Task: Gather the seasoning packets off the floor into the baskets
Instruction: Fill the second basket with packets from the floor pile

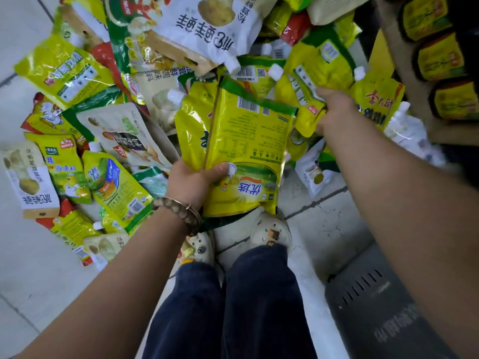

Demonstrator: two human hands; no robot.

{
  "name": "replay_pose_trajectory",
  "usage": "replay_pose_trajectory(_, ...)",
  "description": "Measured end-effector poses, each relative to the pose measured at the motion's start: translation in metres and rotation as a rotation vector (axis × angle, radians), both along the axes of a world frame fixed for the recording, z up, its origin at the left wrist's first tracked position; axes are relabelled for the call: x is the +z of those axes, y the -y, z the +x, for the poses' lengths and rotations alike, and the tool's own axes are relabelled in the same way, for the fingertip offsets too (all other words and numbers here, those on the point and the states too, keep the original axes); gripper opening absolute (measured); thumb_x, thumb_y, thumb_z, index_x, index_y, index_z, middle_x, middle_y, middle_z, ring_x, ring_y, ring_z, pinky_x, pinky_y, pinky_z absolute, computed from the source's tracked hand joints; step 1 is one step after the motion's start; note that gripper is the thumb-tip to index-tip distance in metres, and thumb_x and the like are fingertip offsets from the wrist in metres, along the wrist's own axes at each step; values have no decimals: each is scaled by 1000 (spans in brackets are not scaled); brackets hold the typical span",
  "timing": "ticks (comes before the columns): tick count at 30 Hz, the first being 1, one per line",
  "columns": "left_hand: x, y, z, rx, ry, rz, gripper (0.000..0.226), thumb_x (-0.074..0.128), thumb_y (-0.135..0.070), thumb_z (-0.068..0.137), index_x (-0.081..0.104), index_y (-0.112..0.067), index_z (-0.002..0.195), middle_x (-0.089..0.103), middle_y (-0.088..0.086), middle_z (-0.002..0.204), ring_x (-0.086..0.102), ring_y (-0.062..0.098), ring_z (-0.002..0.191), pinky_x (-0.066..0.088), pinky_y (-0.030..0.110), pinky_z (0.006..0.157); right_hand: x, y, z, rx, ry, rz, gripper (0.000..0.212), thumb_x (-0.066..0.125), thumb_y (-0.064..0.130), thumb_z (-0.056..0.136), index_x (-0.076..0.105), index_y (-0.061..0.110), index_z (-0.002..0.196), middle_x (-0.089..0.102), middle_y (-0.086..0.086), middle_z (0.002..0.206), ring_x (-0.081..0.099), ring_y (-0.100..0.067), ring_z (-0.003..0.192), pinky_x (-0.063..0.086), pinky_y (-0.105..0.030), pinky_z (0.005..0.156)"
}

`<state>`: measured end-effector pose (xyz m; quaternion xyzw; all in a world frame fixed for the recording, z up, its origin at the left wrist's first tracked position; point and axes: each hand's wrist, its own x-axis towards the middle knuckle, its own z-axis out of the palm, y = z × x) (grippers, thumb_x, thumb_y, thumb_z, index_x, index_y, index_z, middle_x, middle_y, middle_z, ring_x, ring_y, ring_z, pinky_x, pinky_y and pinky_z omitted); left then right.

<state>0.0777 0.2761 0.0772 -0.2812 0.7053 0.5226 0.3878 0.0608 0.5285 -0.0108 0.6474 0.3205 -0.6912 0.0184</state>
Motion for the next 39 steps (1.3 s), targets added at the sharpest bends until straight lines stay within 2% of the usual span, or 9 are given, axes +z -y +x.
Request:
replay_pose_trajectory(6,55,18,-2,-42,-60,-10,27,73,-8,75,66,-13,101,73,0,89,69,21,82,54,50,84,84,26,77,173,8,323,30,67,-5,74,58,18,91,68,-9,96,67,-28,84,57,-43,75)
replay_pose_trajectory(12,151,26,1,-134,-30,121,18,58,1,86,64,-15,83,70,-8,62,66,7,57,56,25,57,216,29,159,180,-18,462,35,65,-7,77,58,23,95,71,11,85,67,-13,82,56,-39,80)
replay_pose_trajectory(19,256,-3,51,-291,-14,227,18,68,3,69,70,-14,74,71,-6,65,68,11,60,58,30,57,362,39,267,131,-3,510,42,62,-9,80,57,30,97,72,14,87,69,-8,77,56,-24,59)
replay_pose_trajectory(23,309,-37,109,-420,-61,281,27,67,-8,59,75,-32,67,72,-10,67,69,8,64,57,29,61,406,28,364,-19,130,625,39,63,-10,77,60,18,105,72,10,87,68,-16,85,58,-37,73)
replay_pose_trajectory(26,334,-71,164,-567,-102,319,28,77,-10,54,75,-27,77,74,-7,77,71,16,73,58,38,66,420,15,449,-151,260,705,40,67,-3,74,61,17,108,72,2,95,68,-26,90,55,-52,82)
replay_pose_trajectory(28,340,-98,209,-724,-215,243,33,84,-13,53,71,-23,81,72,-16,74,68,2,71,55,21,65,416,6,497,-153,345,752,44,69,5,70,61,23,110,70,-7,105,66,-34,97,52,-58,83)
replay_pose_trajectory(30,341,-127,257,-851,-354,172,40,84,-17,58,66,-24,94,68,-21,73,64,-5,70,50,16,66,402,-1,533,-136,447,770,48,67,5,68,58,22,112,68,2,100,67,-12,90,53,-46,83)
replay_pose_trajectory(32,337,-151,305,-994,-480,97,50,74,-28,65,62,-24,114,72,-5,84,63,15,83,45,30,70,379,-7,558,-42,595,762,49,65,1,73,56,15,119,66,1,101,61,1,81,50,-30,82)
replay_pose_trajectory(39,219,-219,405,-1254,-291,-201,49,55,-14,90,40,-17,136,60,14,122,54,35,112,41,34,78,282,-21,587,372,699,625,59,49,4,88,38,25,143,61,-22,121,57,-41,106,46,-42,85)
